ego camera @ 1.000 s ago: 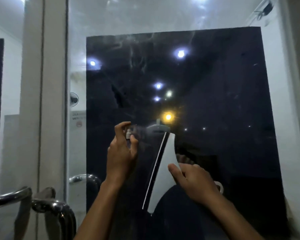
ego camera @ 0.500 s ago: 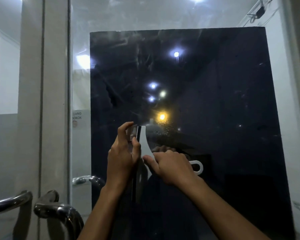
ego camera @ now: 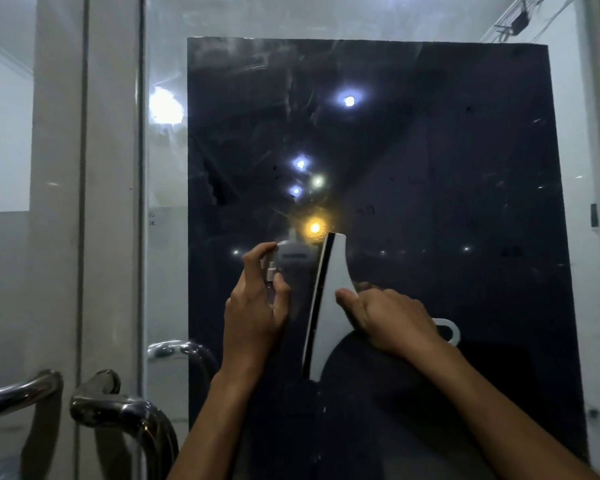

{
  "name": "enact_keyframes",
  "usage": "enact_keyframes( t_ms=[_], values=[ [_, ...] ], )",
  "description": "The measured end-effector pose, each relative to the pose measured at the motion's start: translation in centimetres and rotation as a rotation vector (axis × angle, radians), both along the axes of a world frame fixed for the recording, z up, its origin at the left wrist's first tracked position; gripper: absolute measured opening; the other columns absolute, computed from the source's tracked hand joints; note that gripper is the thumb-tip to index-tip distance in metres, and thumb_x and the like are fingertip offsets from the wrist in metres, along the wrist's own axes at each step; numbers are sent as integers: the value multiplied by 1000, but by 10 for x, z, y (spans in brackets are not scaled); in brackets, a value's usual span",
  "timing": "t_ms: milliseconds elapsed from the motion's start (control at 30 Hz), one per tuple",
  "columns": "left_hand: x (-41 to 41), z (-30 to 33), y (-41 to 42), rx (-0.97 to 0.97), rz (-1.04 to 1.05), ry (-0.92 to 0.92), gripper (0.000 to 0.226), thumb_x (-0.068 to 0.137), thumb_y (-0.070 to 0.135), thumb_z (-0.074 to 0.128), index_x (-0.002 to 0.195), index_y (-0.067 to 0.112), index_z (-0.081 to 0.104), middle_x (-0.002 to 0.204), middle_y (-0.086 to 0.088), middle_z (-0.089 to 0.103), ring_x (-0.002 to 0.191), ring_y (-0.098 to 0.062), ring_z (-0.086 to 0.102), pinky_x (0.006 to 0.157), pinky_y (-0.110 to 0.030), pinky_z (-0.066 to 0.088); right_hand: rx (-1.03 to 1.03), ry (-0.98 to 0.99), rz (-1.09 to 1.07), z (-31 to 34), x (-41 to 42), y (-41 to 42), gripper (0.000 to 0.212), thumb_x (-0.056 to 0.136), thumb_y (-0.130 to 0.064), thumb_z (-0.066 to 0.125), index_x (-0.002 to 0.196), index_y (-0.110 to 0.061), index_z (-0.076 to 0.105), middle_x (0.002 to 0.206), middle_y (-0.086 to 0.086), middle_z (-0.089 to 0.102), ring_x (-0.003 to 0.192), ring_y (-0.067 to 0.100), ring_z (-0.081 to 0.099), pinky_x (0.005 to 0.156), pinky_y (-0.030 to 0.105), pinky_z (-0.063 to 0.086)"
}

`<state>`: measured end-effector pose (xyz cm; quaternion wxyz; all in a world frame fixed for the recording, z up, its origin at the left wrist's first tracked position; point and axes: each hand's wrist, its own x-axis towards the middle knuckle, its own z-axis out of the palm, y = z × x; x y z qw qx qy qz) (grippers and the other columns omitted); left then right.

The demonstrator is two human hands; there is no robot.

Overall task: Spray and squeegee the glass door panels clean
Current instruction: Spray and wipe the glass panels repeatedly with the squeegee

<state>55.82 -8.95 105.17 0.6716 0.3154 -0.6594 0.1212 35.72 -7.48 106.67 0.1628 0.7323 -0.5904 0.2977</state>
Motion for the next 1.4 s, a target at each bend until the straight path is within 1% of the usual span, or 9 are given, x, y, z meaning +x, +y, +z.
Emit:
enact_keyframes(
  t_ms=[200,333,500,634,834,934,1034,1234,1400],
  values=[
    [-8,-2,1,10,-14,-3,38,98,25,46,134,36,35,101,3,64,72,-5,62,62,-23,50,11,32,-13,5,1,-2,73,95,-70,6,107,-23,62,108,6,67,98,27,62,86,44,48],
    [-12,-4,1,19,-19,-7,38,99,24,46,133,37,36,102,4,64,76,-2,62,61,-12,43,106,-38,-104,-1,-44,-2,82,91,-75,3,120,-27,62,116,5,66,102,26,62,89,45,47],
    [-26,-7,4,14,-35,-20,39,100,22,47,134,37,35,109,-1,65,76,-1,62,61,-12,42,105,-55,-137,-7,-71,-1,83,90,-77,2,130,-29,57,142,-1,56,114,27,60,89,45,44],
    [-43,-10,6,15,-40,-24,40,101,18,49,135,36,37,110,0,66,78,-5,64,63,-23,51,69,-51,-111,-10,-64,-3,84,90,-78,2,116,-25,63,136,1,60,106,28,61,86,45,47],
    [-74,-21,7,54,-77,-16,39,100,20,48,136,32,39,105,2,65,76,-9,65,64,-42,59,126,-202,-200,-26,-119,6,81,93,-74,7,127,-21,58,118,10,65,106,30,61,88,44,45],
    [-87,-26,8,83,-82,-17,39,99,22,48,136,33,40,98,2,64,74,-14,64,64,-47,58,109,-236,-183,-33,-127,7,81,92,-75,7,117,-21,61,110,8,67,98,29,62,88,45,48],
    [-99,-27,8,103,-87,-15,39,98,25,46,135,35,39,100,-1,65,76,-15,64,64,-48,57,58,-218,-133,-24,-109,4,71,95,-72,10,104,-24,61,110,7,67,95,30,61,84,44,47],
    [-112,-32,7,106,-88,-4,38,100,24,46,136,33,39,106,-1,66,78,-11,64,62,-37,56,68,-143,-145,-27,-123,-2,73,96,-71,9,123,-24,59,122,7,65,103,31,60,81,42,44],
    [-111,-40,7,123,-83,5,39,101,19,48,137,30,40,105,-1,66,74,-11,64,60,-37,56,187,-313,-199,-76,-164,5,66,92,-74,9,78,-26,53,87,3,65,77,22,59,80,42,50]
  ],
)
